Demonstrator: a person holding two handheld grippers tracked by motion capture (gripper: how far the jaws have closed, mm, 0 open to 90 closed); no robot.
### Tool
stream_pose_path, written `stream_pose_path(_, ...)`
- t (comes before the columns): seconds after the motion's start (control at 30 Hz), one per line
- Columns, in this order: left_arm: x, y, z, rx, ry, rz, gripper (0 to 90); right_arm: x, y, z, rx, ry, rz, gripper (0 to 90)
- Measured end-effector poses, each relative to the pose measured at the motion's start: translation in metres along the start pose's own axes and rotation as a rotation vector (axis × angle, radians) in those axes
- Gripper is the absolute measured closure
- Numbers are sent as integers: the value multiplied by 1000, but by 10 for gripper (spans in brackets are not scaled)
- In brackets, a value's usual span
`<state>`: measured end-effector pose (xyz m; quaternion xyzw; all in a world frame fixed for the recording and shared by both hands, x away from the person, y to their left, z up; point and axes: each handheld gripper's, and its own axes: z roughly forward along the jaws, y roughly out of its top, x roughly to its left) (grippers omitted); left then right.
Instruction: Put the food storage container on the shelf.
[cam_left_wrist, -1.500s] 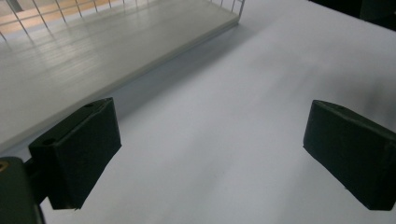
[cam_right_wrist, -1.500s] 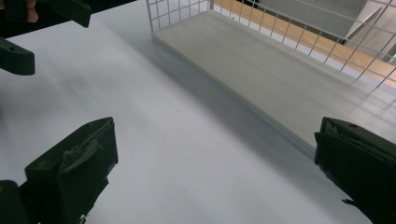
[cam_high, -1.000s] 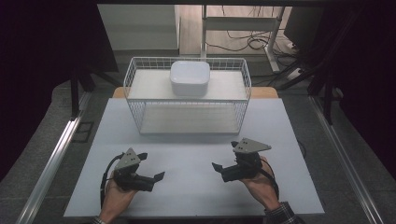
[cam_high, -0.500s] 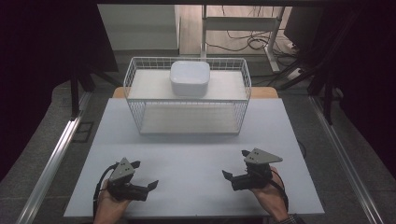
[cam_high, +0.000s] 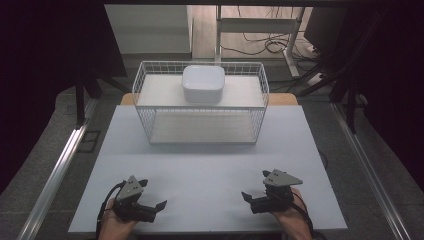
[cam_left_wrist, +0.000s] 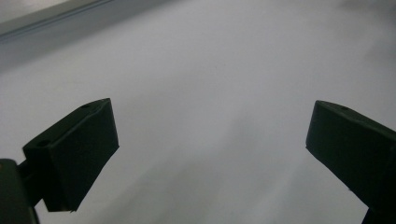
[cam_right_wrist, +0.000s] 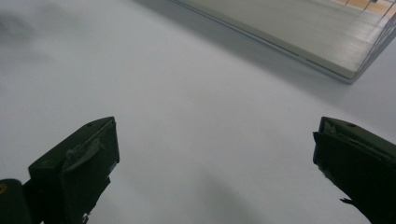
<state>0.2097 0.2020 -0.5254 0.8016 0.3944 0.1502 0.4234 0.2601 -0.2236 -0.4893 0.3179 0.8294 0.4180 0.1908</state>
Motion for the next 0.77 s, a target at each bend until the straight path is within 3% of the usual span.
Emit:
stream_pose_path(0.2,0,-4,1,17,-5,-9,19,1,-7,1,23,10,10,1)
stream_pose_path(0.6,-3,-12,2,91,-1,-27,13,4,-20,6,119,28,11,0)
stream_pose_path(0.77,-4,-11,2,91,11,-18,12,3,-19,5,112,31,6,0)
